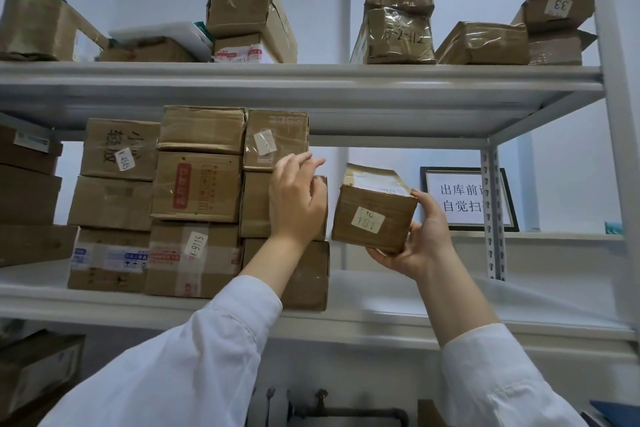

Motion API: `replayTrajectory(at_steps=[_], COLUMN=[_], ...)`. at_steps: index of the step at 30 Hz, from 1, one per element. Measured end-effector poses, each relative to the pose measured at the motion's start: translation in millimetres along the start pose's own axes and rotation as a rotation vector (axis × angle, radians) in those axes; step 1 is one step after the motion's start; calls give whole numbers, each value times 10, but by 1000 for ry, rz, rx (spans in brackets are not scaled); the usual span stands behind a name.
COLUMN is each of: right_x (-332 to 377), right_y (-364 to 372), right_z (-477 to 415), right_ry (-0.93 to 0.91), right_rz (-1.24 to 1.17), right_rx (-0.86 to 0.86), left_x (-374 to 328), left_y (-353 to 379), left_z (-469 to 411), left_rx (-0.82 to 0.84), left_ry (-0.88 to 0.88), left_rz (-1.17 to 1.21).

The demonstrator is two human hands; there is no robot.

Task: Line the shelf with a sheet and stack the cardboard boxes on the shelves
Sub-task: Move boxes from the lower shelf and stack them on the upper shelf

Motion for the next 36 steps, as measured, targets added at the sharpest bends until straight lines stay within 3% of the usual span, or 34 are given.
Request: replayTrajectory(at_steps=[7, 14, 19, 29, 33, 36], right_x=[-301, -627, -719, -712, -688, -578], right_y=[-312, -472, -486, -520, -598, -722], right_z=[-18, 3, -12, -138, -167, -208], right_ry=[116, 297, 315, 142, 81, -43], right_rz=[92, 121, 105, 326, 509, 800], right_rx=[-82, -124, -129, -107, -235, -410], left_x=[-105, -260, -198, -56, -19, 33], left_y=[188, 493, 627, 685, 745, 763], left_z=[428, 860, 1035, 1190, 1287, 1313], left_rx=[105, 358, 470, 501, 525, 526], left_ry=[138, 483, 523, 495, 488, 464], left_rz=[18, -150, -244, -294, -387, -422])
Point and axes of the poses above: each hand's wrist, its own z-axis away from the middle knuckle, its own y-axis out of the palm, x = y × z, the point moved 9 cm from there along -z, towards the middle knuckle, and after that the axes turned 1 degree about -y, right-handed, at the moved point
